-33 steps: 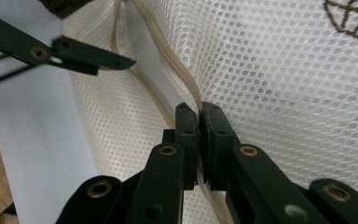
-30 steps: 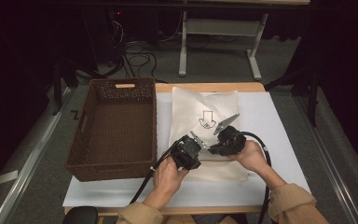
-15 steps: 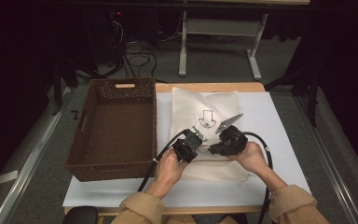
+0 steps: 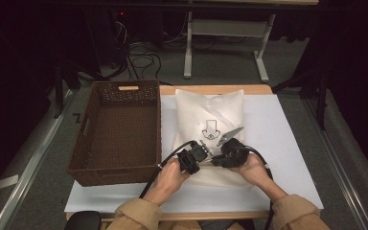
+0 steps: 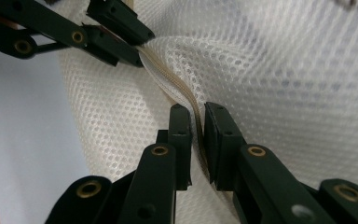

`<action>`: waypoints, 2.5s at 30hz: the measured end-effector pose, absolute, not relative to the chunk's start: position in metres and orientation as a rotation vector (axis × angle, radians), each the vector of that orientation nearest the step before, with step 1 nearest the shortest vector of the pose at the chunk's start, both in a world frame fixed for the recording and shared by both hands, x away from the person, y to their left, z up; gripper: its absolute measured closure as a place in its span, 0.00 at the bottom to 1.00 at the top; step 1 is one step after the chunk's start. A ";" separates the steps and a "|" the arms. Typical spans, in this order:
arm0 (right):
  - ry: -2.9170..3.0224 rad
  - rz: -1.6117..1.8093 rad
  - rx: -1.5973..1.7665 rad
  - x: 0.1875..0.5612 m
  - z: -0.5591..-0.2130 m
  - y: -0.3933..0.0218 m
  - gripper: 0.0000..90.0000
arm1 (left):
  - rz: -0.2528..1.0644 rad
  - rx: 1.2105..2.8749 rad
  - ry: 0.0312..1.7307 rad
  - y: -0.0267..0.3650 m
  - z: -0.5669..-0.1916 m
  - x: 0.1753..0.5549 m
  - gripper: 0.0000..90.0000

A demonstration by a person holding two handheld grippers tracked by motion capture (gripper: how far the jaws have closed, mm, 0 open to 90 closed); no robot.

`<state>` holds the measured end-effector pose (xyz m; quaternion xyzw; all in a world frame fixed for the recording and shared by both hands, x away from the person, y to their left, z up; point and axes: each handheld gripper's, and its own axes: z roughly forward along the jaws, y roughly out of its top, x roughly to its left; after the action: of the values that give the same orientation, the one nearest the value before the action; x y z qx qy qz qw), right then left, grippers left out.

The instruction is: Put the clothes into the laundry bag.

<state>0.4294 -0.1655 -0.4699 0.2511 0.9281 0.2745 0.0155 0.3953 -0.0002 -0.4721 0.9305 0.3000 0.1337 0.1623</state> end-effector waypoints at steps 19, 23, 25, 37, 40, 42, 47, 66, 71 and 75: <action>2.775 0.821 0.824 0.410 -0.484 -0.167 0.87 | 0.319 2.358 1.047 0.012 -0.469 0.406 0.61; 2.769 0.824 0.844 0.408 -0.485 -0.172 0.86 | 0.323 2.402 1.058 0.013 -0.479 0.404 0.62; 2.762 0.827 0.842 0.407 -0.486 -0.172 0.83 | 0.338 2.440 1.055 0.013 -0.485 0.403 0.62; 2.762 0.814 0.853 0.407 -0.493 -0.163 0.53 | 0.355 2.388 1.049 0.013 -0.494 0.399 0.49; 2.747 0.837 0.824 0.403 -0.491 -0.163 0.49 | 0.346 2.361 1.014 0.013 -0.488 0.394 0.48; 2.728 0.873 0.832 0.400 -0.486 -0.166 0.48 | 0.314 2.330 1.005 0.015 -0.483 0.391 0.48; 2.657 0.950 0.836 0.393 -0.470 -0.179 0.49 | 0.279 2.302 0.946 0.018 -0.471 0.381 0.44; 2.497 1.177 0.876 0.356 -0.453 -0.232 0.56 | 0.225 2.234 0.812 0.053 -0.452 0.337 0.45; 2.487 1.196 0.894 0.350 -0.460 -0.237 0.54 | 0.193 2.230 0.806 0.058 -0.459 0.331 0.45; 2.471 1.205 0.918 0.347 -0.463 -0.240 0.53 | 0.192 2.173 0.827 0.065 -0.464 0.330 0.44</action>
<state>0.3467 -0.2405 -0.4626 0.3144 0.8463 0.4126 0.1212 0.3296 0.0655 -0.4637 0.8563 0.3259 0.0758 0.3935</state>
